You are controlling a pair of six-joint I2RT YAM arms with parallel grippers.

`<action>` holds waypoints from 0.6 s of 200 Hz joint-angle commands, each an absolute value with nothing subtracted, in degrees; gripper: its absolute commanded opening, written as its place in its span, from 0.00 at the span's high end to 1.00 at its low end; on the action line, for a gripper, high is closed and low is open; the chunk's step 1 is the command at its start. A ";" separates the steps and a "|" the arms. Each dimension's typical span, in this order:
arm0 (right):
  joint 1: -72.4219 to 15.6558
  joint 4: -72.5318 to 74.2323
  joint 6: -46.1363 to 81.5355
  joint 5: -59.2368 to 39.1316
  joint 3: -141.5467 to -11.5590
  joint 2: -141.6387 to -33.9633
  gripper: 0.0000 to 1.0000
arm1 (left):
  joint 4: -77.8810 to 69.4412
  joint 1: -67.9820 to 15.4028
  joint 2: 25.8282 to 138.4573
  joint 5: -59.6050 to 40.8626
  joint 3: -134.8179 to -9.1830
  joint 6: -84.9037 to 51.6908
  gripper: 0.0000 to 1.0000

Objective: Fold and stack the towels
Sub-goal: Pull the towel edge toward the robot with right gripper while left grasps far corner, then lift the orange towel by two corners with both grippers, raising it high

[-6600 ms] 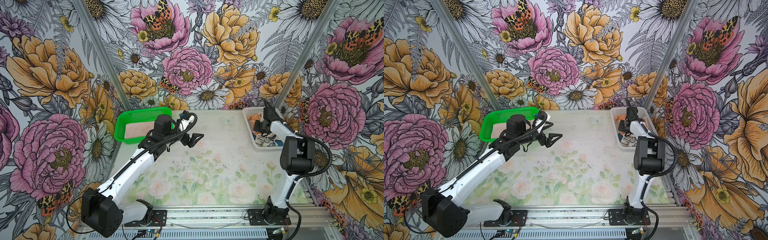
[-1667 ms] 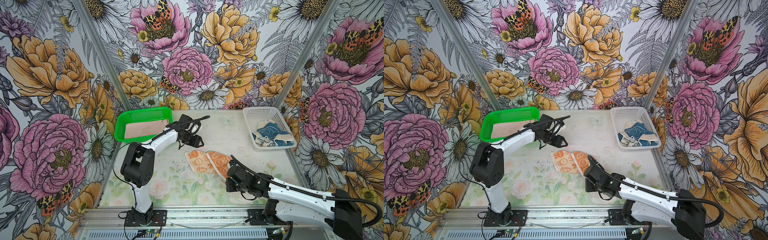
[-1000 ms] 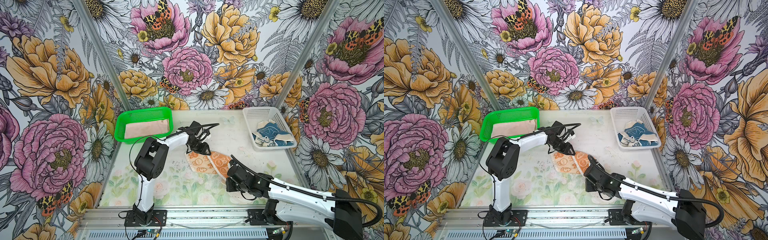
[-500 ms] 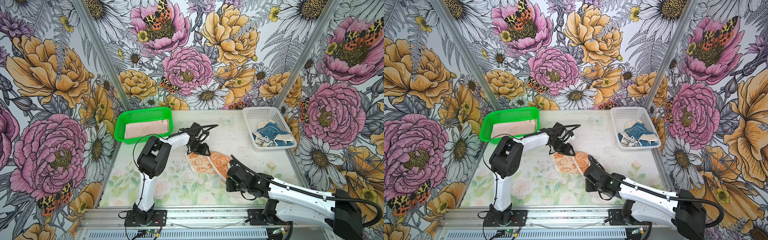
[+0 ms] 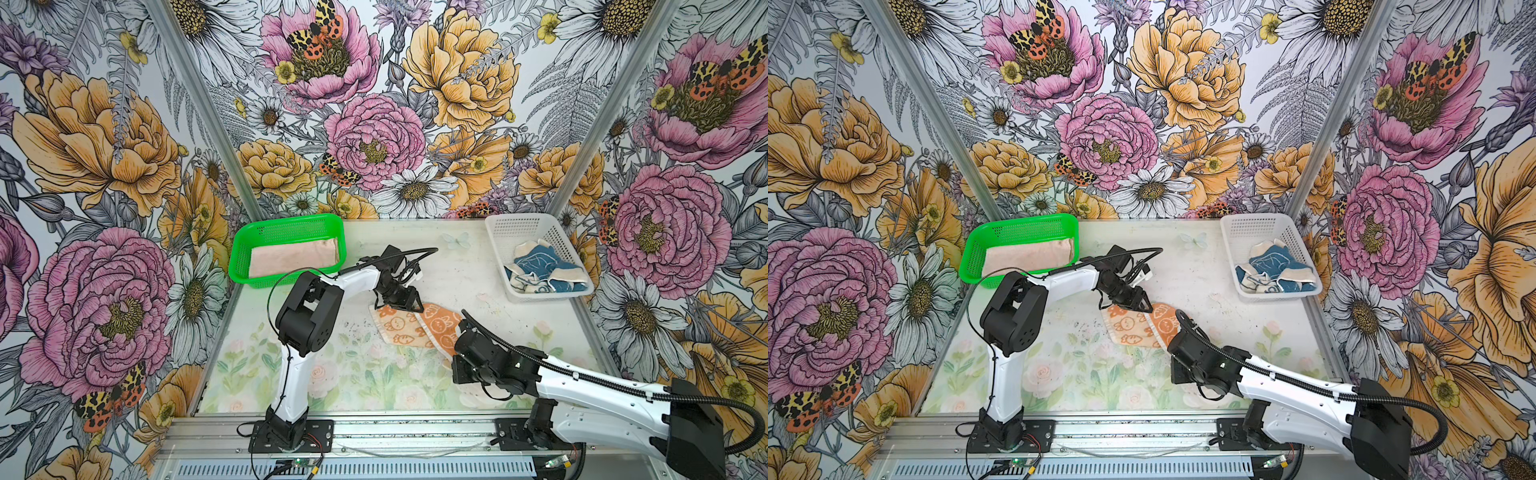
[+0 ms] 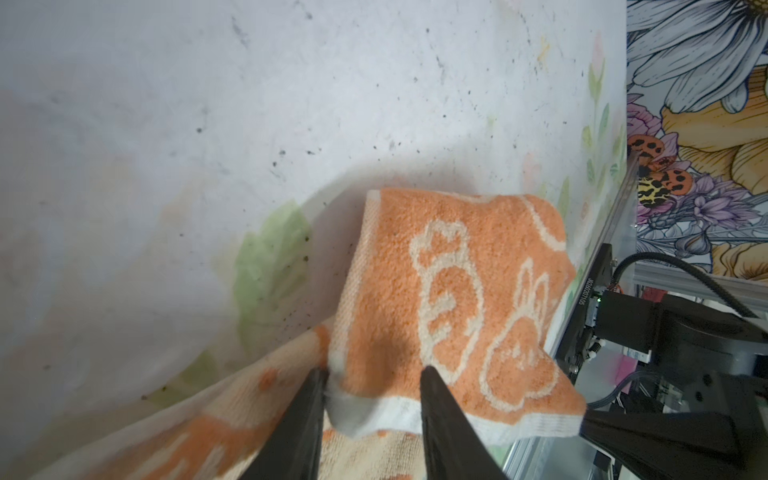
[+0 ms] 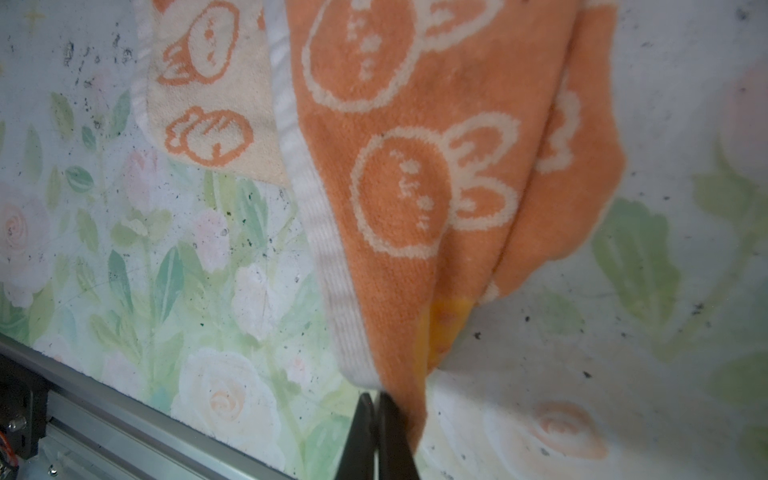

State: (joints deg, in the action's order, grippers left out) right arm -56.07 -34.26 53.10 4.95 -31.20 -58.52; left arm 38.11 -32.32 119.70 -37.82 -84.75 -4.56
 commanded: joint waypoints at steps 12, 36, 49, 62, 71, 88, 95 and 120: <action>-56.38 -34.27 53.00 6.36 -31.10 -57.57 1.00 | 37.15 -32.52 119.97 -42.55 -85.91 -3.78 0.65; -56.34 -34.28 53.00 6.28 -31.11 -57.30 1.00 | 37.14 -32.54 120.38 -42.29 -85.87 -4.11 0.69; -56.40 -34.28 53.00 6.25 -31.13 -57.22 1.00 | 37.18 -32.54 120.67 -42.26 -85.87 -4.13 0.72; -56.41 -34.28 53.00 6.32 -31.15 -57.27 1.00 | 37.17 -32.52 120.46 -42.21 -86.04 -4.10 0.78; -56.42 -34.28 52.91 6.32 -31.28 -57.35 1.00 | 37.17 -32.41 120.26 -42.30 -86.13 -4.05 0.83; -56.34 -34.28 52.66 6.40 -31.46 -57.70 1.00 | 37.18 -32.21 119.59 -42.51 -86.42 -4.09 0.94; -56.36 -34.28 52.44 6.39 -31.71 -57.85 1.00 | 37.18 -32.00 119.12 -42.85 -86.51 -4.20 0.98; -55.88 -35.04 50.49 6.77 -33.15 -58.05 1.00 | 37.17 -31.61 116.58 -43.31 -86.80 -4.48 1.00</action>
State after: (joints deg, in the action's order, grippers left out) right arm -56.07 -34.28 52.66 4.95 -31.22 -58.50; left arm 38.04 -32.34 119.70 -41.25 -85.36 -4.60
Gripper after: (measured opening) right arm 0.044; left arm 0.060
